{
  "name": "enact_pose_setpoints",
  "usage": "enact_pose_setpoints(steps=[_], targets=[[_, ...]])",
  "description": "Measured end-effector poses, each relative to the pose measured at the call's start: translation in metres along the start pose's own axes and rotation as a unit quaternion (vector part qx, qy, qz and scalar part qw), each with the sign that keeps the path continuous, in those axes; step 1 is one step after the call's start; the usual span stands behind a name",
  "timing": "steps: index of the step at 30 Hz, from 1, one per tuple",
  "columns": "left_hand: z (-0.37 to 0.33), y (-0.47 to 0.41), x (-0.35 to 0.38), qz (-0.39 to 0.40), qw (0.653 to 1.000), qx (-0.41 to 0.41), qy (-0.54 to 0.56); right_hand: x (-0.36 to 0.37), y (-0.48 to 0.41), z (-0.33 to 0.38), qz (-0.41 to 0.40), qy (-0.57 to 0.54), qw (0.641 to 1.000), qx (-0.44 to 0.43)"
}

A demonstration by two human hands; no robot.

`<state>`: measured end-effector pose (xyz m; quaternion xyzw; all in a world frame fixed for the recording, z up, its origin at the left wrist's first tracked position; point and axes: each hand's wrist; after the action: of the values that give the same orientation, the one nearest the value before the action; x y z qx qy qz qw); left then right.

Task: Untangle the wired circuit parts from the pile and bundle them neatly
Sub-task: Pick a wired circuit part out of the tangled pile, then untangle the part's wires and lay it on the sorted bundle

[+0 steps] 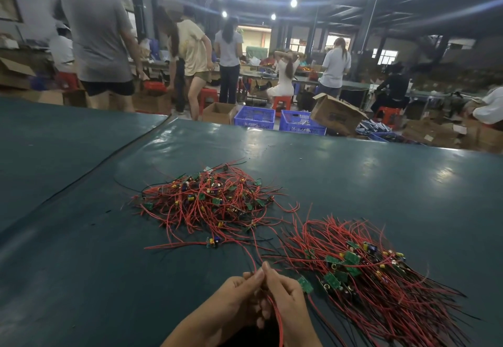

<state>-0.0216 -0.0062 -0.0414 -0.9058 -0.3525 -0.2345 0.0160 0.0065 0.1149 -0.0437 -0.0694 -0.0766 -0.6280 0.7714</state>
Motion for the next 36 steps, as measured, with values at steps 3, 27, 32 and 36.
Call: enact_pose_setpoints(steps=[3, 27, 32, 36], targets=[[-0.001, -0.001, 0.002, -0.004, 1.0, 0.008, 0.005, -0.002, -0.003, 0.0, -0.024, 0.011, 0.999, -0.021], [0.011, 0.0, -0.033, -0.36, 0.76, 0.205, -0.502, -0.064, -0.004, -0.008, -0.372, 0.095, 0.919, -0.089], [0.012, 0.002, -0.057, -0.395, 0.681, -0.021, -0.616, -0.061, -0.003, -0.012, -0.374, 0.261, 0.888, -0.063], [0.013, 0.001, -0.066, -0.363, 0.661, -0.118, -0.646, -0.053, 0.001, -0.01, -0.379, 0.437, 0.814, -0.05]])
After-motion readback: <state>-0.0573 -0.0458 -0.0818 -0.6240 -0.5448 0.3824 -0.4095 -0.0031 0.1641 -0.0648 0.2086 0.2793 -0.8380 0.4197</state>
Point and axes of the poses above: each hand's wrist, its own y-axis away from the middle knuckle, its own x-axis out of the palm, z = x × y, and after that the axes turned 13 degrees about z, right-handed
